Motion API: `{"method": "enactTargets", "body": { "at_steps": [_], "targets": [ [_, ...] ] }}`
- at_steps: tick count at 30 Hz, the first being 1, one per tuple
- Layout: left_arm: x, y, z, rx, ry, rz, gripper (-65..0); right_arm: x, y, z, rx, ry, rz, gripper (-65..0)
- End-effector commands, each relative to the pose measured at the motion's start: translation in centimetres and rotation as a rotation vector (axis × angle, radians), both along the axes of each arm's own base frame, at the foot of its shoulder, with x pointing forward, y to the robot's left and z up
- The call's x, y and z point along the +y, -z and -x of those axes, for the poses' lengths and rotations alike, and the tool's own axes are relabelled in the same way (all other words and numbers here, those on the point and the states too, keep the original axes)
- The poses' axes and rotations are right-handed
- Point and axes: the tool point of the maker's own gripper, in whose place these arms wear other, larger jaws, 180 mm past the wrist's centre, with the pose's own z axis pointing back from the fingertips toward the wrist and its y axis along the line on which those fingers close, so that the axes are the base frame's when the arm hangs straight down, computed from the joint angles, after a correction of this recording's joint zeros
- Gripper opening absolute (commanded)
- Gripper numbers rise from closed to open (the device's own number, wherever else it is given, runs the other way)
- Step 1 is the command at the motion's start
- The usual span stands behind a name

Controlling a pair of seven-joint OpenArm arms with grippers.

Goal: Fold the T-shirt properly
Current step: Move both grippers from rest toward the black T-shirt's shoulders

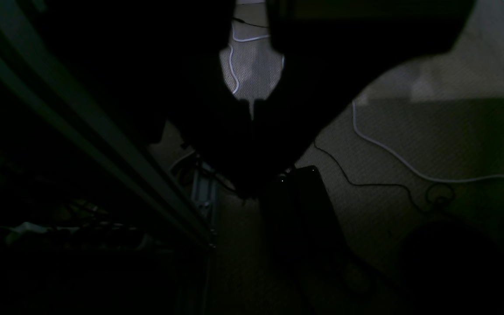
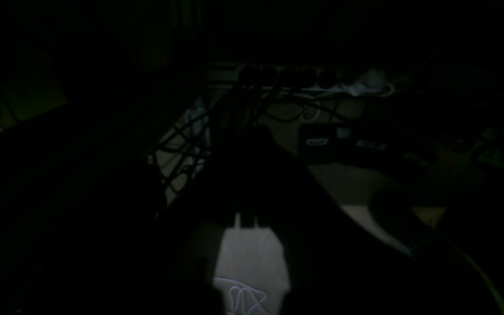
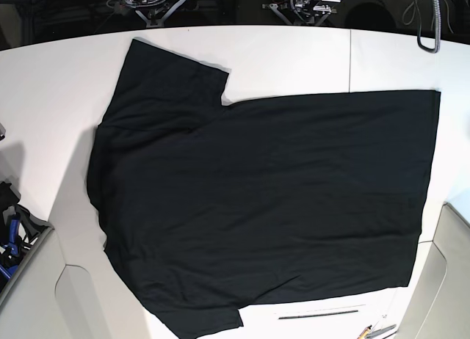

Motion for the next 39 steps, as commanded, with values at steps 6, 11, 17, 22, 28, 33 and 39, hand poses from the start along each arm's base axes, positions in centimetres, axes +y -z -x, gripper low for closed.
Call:
{"method": "enactTargets", "body": {
  "at_steps": [6, 11, 17, 22, 28, 33, 39],
  "targets": [
    [-0.1, -0.1, -0.7, -0.021, 0.004, 0.004, -65.0, -0.2, -0.1, -0.7, -0.023, 0.005, 0.006, -65.0],
    [-0.1, -0.1, -0.7, -0.021, 0.004, 0.004, -65.0, -0.2, -0.1, -0.7, -0.024, 0.005, 0.006, -65.0],
    [-0.1, -0.1, -0.7, -0.020, 0.004, 0.004, -65.0, -0.2, -0.1, -0.7, -0.024, 0.005, 0.006, -65.0],
    [-0.1, -0.1, -0.7, -0.021, 0.004, 0.004, -65.0, -0.2, -0.1, -0.7, -0.024, 0.005, 0.006, -65.0],
    [-0.1, -0.1, -0.8, -0.023, 0.004, 0.004, -65.0, -0.4, -0.1, -0.7, -0.024, 0.005, 0.008, -65.0],
    [0.3, -0.1, 0.1, -0.016, 0.002, -0.002, -65.0, -0.3, -0.1, -0.2, -0.025, 0.004, 0.005, -65.0],
    [1.9, -0.2, 2.3, -0.025, 0.006, -0.024, -65.0, 0.3, -0.5, 1.0, -0.040, -0.021, -0.009, -65.0]
  ]
}}
